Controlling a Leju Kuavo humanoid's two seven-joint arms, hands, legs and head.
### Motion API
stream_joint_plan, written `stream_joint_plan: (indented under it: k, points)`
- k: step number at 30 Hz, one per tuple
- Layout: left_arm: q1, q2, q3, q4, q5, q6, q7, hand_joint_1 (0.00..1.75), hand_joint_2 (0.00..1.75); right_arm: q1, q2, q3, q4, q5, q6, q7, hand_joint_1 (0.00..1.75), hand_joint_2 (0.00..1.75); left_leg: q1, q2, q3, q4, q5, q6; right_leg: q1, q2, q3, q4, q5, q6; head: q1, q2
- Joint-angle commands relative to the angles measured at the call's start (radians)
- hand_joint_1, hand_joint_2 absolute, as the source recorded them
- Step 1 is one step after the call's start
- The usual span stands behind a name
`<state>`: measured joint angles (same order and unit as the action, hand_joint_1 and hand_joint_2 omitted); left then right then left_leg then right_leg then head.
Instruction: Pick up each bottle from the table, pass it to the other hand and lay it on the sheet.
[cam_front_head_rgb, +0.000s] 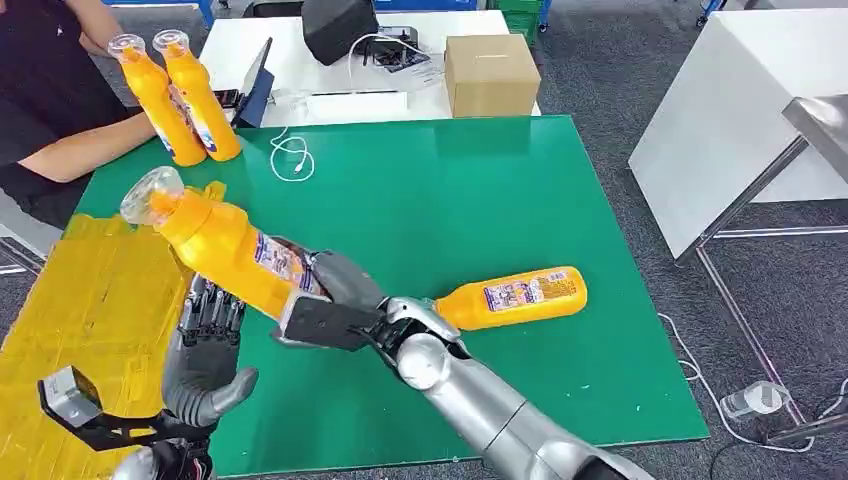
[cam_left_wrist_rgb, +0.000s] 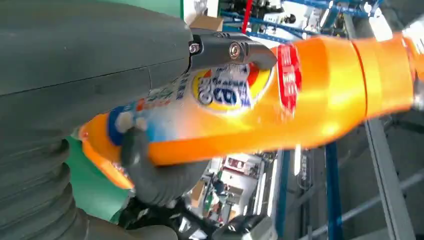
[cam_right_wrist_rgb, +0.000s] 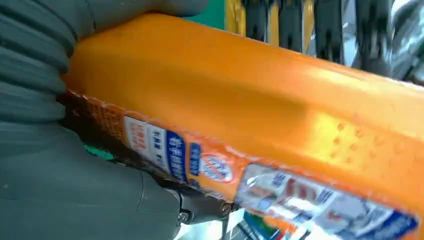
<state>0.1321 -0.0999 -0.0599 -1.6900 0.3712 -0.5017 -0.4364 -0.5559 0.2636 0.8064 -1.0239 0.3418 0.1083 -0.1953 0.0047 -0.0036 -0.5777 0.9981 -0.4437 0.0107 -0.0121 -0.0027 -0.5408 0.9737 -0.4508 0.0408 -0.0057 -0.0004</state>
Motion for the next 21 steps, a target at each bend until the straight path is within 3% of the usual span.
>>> stream_joint_plan:
  k: [1, 8, 15, 16, 17, 21]
  points:
    - [-0.03, -0.02, 0.017, 0.06, -0.006, 0.009, 0.002, 0.0, 1.75, 0.009, 0.009, 0.258, 0.103, 0.027, 0.009, -0.013, 1.75, 1.75, 0.001, -0.001, 0.004, -0.002, 0.0, -0.001, 0.001, -0.001, 0.004, -0.003, 0.0, -0.001, 0.0, 0.0]
    - [-0.025, -0.035, 0.073, 0.06, 0.016, 0.026, 0.006, 0.0, 1.75, 0.054, -0.013, 0.336, 0.091, 0.055, 0.001, -0.028, 1.75, 1.75, 0.002, 0.001, 0.008, -0.003, -0.002, -0.001, 0.002, 0.0, 0.009, -0.005, -0.001, -0.002, 0.0, 0.0]
    - [-0.034, -0.049, 0.107, 0.067, 0.041, 0.025, 0.018, 0.0, 1.75, 0.059, -0.018, 0.377, 0.111, 0.071, -0.003, -0.031, 1.75, 1.75, 0.001, -0.003, 0.003, -0.003, 0.0, 0.0, 0.0, -0.003, 0.004, -0.004, -0.001, -0.002, 0.0, 0.0]
    - [-0.04, -0.053, 0.111, 0.071, 0.049, 0.028, 0.024, 0.1, 1.75, 0.045, -0.018, 0.377, 0.122, 0.069, -0.001, -0.034, 1.75, 1.75, 0.001, -0.003, 0.005, -0.003, -0.001, -0.001, 0.001, -0.003, 0.006, -0.004, -0.001, -0.002, 0.0, 0.0]
    - [-0.042, -0.055, 0.11, 0.071, 0.052, 0.024, 0.024, 1.75, 1.75, 0.048, -0.016, 0.369, 0.13, 0.067, -0.002, -0.036, 1.75, 1.75, 0.001, -0.003, 0.002, -0.002, 0.0, 0.0, 0.001, -0.003, 0.003, -0.003, -0.001, -0.001, 0.0, 0.0]
    - [-0.037, -0.058, 0.112, 0.07, 0.055, 0.02, 0.024, 1.75, 1.75, 0.065, -0.017, 0.366, 0.132, 0.067, -0.008, -0.035, 1.75, 1.75, 0.001, -0.003, 0.002, -0.002, 0.0, 0.0, 0.001, -0.003, 0.002, -0.003, -0.001, -0.001, 0.0, 0.0]
